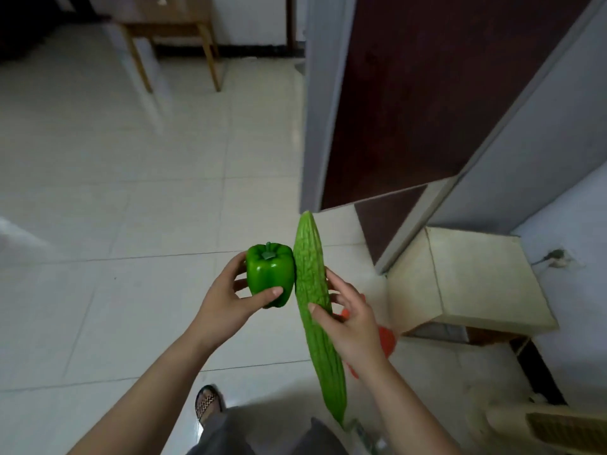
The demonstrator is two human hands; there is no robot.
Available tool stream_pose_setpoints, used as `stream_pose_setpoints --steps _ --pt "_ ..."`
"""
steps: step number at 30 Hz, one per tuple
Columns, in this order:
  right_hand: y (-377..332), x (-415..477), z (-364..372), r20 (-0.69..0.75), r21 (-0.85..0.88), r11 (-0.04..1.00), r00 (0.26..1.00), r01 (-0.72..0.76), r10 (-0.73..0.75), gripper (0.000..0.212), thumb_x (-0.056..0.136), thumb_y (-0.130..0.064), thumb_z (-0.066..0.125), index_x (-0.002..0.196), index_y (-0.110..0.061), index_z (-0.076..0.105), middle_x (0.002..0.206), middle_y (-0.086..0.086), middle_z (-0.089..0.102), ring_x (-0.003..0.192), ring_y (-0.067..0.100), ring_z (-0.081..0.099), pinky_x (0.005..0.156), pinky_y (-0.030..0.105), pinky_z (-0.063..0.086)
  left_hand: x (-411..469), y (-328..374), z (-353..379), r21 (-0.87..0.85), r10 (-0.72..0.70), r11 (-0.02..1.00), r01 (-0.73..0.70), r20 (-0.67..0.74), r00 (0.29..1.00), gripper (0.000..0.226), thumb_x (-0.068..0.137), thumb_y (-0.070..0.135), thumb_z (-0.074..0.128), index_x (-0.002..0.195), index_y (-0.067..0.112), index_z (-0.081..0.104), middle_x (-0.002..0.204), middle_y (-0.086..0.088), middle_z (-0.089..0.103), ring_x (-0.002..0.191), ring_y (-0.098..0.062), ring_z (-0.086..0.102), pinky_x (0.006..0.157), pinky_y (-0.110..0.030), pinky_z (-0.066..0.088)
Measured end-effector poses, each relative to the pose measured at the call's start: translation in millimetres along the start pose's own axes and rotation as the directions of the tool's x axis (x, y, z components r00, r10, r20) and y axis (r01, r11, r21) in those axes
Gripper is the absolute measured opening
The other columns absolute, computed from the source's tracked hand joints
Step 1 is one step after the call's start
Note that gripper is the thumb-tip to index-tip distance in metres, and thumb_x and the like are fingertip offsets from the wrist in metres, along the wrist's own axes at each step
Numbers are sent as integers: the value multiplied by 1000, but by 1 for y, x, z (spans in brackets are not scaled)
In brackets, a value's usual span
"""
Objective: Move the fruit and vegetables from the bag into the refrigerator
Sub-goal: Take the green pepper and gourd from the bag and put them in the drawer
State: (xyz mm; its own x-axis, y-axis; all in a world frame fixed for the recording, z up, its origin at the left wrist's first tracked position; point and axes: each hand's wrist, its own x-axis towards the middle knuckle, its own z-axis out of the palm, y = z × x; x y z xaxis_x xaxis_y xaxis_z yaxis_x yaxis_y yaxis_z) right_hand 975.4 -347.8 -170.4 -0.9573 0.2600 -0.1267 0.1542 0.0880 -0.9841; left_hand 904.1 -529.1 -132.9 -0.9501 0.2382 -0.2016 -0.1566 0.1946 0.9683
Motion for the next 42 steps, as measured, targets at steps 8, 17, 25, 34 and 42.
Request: stream_pose_setpoints --steps 8,17,25,34,42 --pt "-37 42 156 215 -11 998 975 63 -59 59 77 -11 74 120 -47 56 117 -8 62 99 5 57 78 32 57 -9 -20 -158 -55 -19 998 5 -248 969 68 69 21 82 126 31 47 121 12 56 106 -9 59 64 -15 53" --pt "-76 92 302 257 52 996 963 72 -83 53 78 -8 74 111 -45 58 112 -13 65 102 10 61 68 13 51 9 -35 -324 16 15 1000 -10 -359 933 72 67 18 82 129 27 45 123 14 54 110 -11 56 69 -20 55" --pt "-86 145 332 208 -26 997 976 74 -67 52 80 -9 71 111 -48 58 113 -15 65 101 8 61 79 24 53 56 -27 -369 25 24 1000 -18 -297 955 76 63 24 83 130 31 46 126 10 55 109 -9 59 85 -33 55" --pt "-91 267 343 160 -76 996 986 56 -43 50 80 -16 72 111 -51 55 107 -24 62 99 3 60 75 24 55 191 -10 -369 32 5 999 1 -173 985 82 52 45 82 125 37 47 124 16 55 110 -9 58 89 -45 53" --pt "-128 430 306 96 -40 998 994 50 -46 48 80 -17 70 107 -55 57 108 -24 62 102 0 59 80 22 49 376 56 -339 53 75 996 -71 -85 994 73 68 16 81 130 28 45 126 7 54 109 -10 58 74 -27 57"
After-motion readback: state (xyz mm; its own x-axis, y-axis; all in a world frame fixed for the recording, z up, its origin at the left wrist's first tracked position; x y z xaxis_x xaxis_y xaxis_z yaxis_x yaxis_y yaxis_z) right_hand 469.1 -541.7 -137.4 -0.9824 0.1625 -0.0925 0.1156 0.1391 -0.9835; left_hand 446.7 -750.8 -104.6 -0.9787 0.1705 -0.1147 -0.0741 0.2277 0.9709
